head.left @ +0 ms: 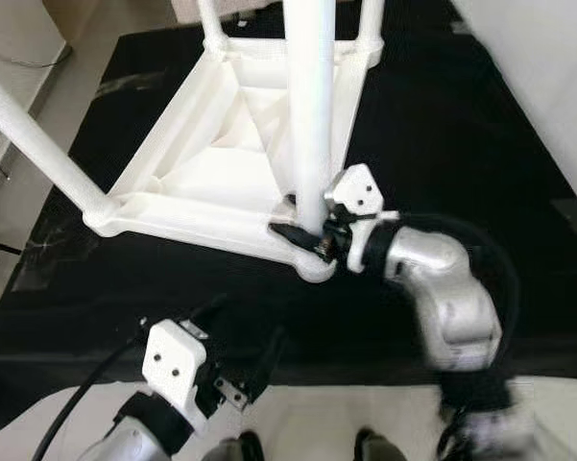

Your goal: Building children table

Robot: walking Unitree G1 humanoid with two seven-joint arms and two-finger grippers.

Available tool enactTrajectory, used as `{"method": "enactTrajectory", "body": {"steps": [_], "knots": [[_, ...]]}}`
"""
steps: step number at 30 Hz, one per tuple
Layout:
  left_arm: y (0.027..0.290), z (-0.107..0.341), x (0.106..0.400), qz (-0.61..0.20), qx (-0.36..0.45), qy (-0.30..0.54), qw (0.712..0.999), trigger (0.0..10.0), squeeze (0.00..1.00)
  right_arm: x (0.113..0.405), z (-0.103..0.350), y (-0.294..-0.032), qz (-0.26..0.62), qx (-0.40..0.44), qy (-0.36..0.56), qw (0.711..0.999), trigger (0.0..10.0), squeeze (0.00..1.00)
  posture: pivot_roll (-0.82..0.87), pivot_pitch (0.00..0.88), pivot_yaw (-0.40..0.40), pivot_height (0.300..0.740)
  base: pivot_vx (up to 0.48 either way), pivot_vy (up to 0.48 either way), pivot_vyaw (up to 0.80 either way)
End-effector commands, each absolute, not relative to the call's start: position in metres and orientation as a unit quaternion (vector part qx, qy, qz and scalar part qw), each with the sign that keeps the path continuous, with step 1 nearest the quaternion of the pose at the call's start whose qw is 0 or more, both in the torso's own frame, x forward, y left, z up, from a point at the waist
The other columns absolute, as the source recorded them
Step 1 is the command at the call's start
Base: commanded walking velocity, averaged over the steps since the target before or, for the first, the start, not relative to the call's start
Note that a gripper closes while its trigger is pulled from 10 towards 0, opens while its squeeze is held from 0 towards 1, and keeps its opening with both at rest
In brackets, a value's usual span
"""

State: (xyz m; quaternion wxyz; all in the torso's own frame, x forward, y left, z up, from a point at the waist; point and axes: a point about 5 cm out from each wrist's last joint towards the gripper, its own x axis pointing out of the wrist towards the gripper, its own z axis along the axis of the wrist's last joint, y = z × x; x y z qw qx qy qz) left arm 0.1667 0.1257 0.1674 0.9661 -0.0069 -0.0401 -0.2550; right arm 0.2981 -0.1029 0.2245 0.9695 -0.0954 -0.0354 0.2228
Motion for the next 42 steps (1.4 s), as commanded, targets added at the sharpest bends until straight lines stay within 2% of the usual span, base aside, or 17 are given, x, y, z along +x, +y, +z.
{"method": "enactTrajectory", "body": {"steps": [1,8,9,10,11,12,14,16,17,21,22,23,25,30,31,33,42], "knots": [[0.129,0.165,0.166,-0.25,-0.001,-0.03,0.968,10.0,0.0,0.283,0.185,-0.117,0.141,-0.094,0.081,0.982,0.0,0.0,-0.05,0.308,0.092,0.74,0.0,0.0,0.0],[0.129,0.162,0.169,-0.263,0.003,-0.028,0.964,10.0,0.0,0.292,0.185,-0.097,0.196,-0.076,0.064,0.976,0.0,0.0,-0.05,0.272,0.092,0.74,0.0,0.0,0.0],[0.129,0.162,0.169,-0.26,0.004,-0.029,0.965,10.0,0.0,0.293,0.187,-0.094,0.204,-0.075,0.061,0.974,2.1,0.0,-0.05,0.272,0.092,0.74,0.0,0.0,0.0],[0.129,0.162,0.169,-0.26,0.004,-0.029,0.965,10.0,0.0,0.293,0.187,-0.094,0.204,-0.075,0.061,0.974,2.1,0.0,-0.05,0.272,0.092,0.74,0.0,0.0,0.0],[0.13,0.162,0.17,-0.256,0.004,-0.03,0.966,10.0,0.0,0.294,0.191,-0.09,0.228,-0.07,0.056,0.969,10.0,0.0,-0.05,0.274,0.094,0.74,0.0,0.0,0.0],[0.13,0.163,0.171,-0.253,0.004,-0.031,0.967,10.0,0.0,0.295,0.196,-0.084,0.26,-0.056,0.049,0.963,10.0,1.0,-0.04,0.276,0.096,0.74,0.0,0.0,0.0],[0.13,0.163,0.171,-0.251,0.004,-0.031,0.967,10.0,0.0,0.295,0.203,-0.077,0.309,-0.035,0.036,0.95,10.0,1.0,-0.04,0.276,0.096,0.74,0.0,0.0,0.0],[0.13,0.163,0.172,-0.251,0.005,-0.032,0.967,10.0,0.0,0.298,0.226,-0.069,0.431,-0.019,-0.014,0.902,10.0,1.0,-0.04,0.275,0.099,0.74,0.0,0.0,0.0],[0.13,0.163,0.172,-0.251,0.005,-0.032,0.967,10.0,0.0,0.298,0.226,-0.069,0.431,-0.019,-0.014,0.902,10.0,1.0,-0.04,0.275,0.099,0.74,0.0,0.0,0.0],[0.13,0.163,0.173,-0.253,0.005,-0.031,0.967,10.0,0.0,0.301,0.237,-0.073,0.52,-0.058,-0.035,0.851,10.0,1.0,-0.04,0.274,0.1,0.74,0.0,0.0,0.0],[0.13,0.163,0.172,-0.253,0.004,-0.032,0.967,10.0,0.0,0.303,0.237,-0.077,0.572,-0.092,-0.031,0.814,10.0,0.0,-0.04,0.275,0.101,0.74,0.0,0.0,0.0],[0.13,0.163,0.172,-0.253,0.004,-0.032,0.967,10.0,0.0,0.303,0.237,-0.077,0.572,-0.092,-0.031,0.814,10.0,0.0,-0.04,0.275,0.101,0.74,0.0,0.0,0.0],[0.129,0.164,0.172,-0.254,0.004,-0.032,0.967,10.0,0.0,0.307,0.235,-0.086,0.634,-0.136,-0.012,0.761,10.0,0.0,-0.03,0.278,0.1,0.74,0.0,0.0,0.0],[0.129,0.164,0.17,-0.252,0.003,-0.031,0.967,10.0,0.0,0.313,0.234,-0.093,0.68,-0.136,0.017,0.721,10.0,0.0,-0.02,0.284,0.099,0.74,0.0,0.0,0.0],[0.129,0.164,0.17,-0.252,0.003,-0.03,0.967,10.0,0.0,0.318,0.235,-0.093,0.678,-0.125,0.019,0.724,0.5,0.0,-0.02,0.287,0.098,0.74,0.0,0.0,0.0],[0.129,0.164,0.169,-0.252,0.003,-0.03,0.967,10.0,0.0,0.321,0.236,-0.094,0.678,-0.119,0.017,0.725,0.0,0.0,-0.02,0.289,0.098,0.74,0.0,0.0,0.0],[0.129,0.165,0.168,-0.253,0.001,-0.028,0.967,10.0,0.0,0.325,0.232,-0.103,0.656,-0.115,0.005,0.746,0.0,0.0,-0.02,0.298,0.102,0.74,0.0,0.0,0.0]]}}
